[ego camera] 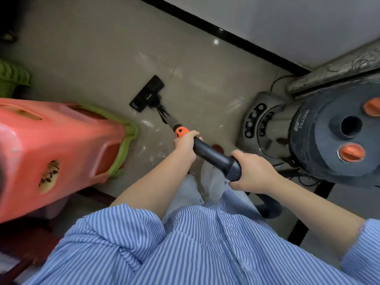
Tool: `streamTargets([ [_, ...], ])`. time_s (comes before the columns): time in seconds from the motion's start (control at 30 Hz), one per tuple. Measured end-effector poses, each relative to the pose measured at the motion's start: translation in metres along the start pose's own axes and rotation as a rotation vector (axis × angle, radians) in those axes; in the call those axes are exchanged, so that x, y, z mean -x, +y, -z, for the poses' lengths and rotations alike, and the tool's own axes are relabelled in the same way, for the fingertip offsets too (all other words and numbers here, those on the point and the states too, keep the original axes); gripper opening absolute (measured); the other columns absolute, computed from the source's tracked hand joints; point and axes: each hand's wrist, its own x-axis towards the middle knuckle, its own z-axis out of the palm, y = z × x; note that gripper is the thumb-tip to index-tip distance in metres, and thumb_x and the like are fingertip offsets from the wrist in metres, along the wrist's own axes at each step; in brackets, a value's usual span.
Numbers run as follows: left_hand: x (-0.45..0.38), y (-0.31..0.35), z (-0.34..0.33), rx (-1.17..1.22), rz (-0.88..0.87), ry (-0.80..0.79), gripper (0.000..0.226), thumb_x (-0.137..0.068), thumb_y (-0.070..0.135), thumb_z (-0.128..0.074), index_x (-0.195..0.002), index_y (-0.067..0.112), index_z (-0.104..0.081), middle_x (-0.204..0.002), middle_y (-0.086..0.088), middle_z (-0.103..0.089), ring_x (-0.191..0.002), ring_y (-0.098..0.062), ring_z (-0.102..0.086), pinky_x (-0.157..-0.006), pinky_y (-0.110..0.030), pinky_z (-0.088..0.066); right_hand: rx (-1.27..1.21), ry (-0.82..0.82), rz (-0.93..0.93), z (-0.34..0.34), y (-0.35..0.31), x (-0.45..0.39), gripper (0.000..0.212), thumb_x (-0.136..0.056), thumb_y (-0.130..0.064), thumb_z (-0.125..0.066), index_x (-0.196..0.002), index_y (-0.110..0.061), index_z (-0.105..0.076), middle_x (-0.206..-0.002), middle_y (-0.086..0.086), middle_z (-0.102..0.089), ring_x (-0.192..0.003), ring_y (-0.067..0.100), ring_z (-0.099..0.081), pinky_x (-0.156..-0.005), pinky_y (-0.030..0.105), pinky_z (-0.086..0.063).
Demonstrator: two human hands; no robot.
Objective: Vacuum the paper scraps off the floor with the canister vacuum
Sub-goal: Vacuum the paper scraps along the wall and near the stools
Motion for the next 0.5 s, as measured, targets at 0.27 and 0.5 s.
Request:
streamTargets([
  [0.27,-0.011,0.091,-0.020,0.083,-0.161,0.038,0.011,-0.088,0.003,-0.055,-0.079,0.005,-0.049,-0.044,-0.005,-0.062,-0.040,-0.013,-0.058,-0.054,-0.026,-0.046,0.053,0.064,0.202,0.073,-0.026,-0.091,0.049,-0.068,-0.028,-0.073,-0.108,-0.012,-0.049,-0.087,0.004,-0.055,-0.083,0.028,-0.055,-0.065,0.032,-0.045],
  [0.5,-0.028,0.161,0.017,0.134,-0.126,0.046,0.011,-0.090,0.006,-0.055,-0.099,0.002,-0.050,-0.081,-0.011,-0.060,-0.062,-0.017,-0.054,-0.063,-0.031,-0.048,0.173,0.104,0.305,0.093,-0.091,-0.141,0.044,-0.071,-0.033,-0.068,-0.107,-0.016,-0.049,-0.082,-0.001,-0.051,-0.080,0.025,-0.055,-0.063,0.027,-0.035],
])
